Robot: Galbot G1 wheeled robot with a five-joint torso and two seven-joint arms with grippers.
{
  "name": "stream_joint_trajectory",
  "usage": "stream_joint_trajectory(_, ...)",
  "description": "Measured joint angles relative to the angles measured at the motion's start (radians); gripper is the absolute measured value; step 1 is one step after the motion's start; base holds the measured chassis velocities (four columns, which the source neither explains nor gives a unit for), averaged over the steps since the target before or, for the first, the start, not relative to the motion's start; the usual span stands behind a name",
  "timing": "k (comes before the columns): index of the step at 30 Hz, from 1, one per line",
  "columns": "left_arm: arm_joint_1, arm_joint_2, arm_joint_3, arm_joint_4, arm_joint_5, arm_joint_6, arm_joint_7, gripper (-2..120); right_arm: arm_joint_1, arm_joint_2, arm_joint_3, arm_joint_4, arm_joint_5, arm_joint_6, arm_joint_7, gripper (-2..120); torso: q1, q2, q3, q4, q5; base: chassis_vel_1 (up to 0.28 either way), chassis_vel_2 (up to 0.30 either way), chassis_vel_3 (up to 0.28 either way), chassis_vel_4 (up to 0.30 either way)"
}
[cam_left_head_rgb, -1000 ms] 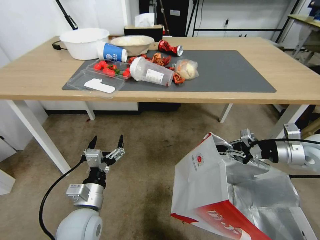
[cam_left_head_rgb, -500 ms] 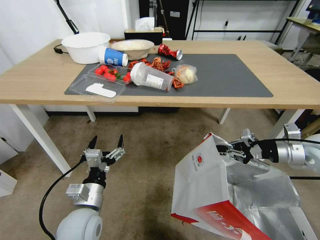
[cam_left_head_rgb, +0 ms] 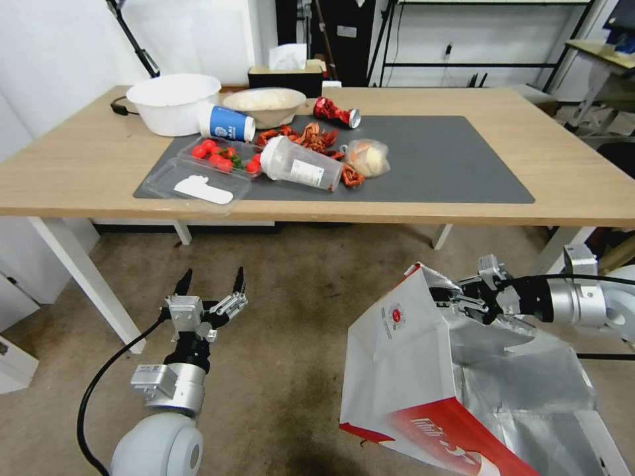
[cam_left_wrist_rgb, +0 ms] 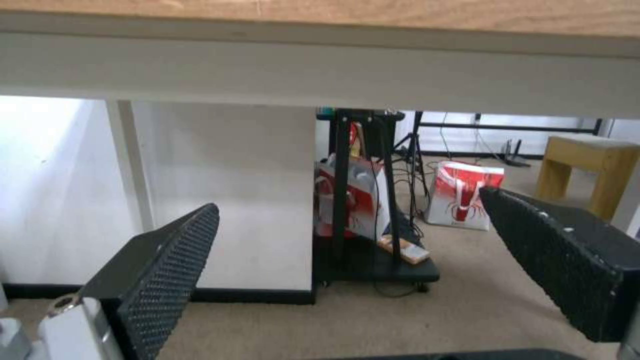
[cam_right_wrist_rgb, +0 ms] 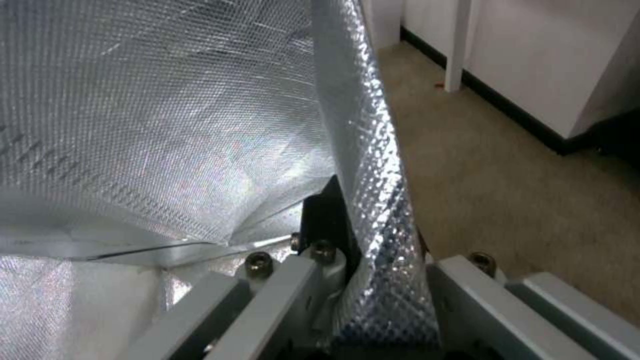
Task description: Pick up the food delivery bag from the floor and place it on the table.
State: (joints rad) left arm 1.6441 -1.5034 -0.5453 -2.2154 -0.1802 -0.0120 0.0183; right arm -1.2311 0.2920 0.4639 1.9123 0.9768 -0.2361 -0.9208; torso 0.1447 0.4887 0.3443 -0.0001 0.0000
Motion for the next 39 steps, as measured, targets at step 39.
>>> stream_joint_trajectory(39, 0.004, 0.012, -0.004, -0.004, -0.004, 0.002, -0.001, 98, -0.006, 0.011, 0.000, -0.002, -0.003, -0.001, -0.003, 0, 0.062, 0.160, 0.098, 0.0000, 0.0000, 0.000, 0.000, 0.000, 0.000)
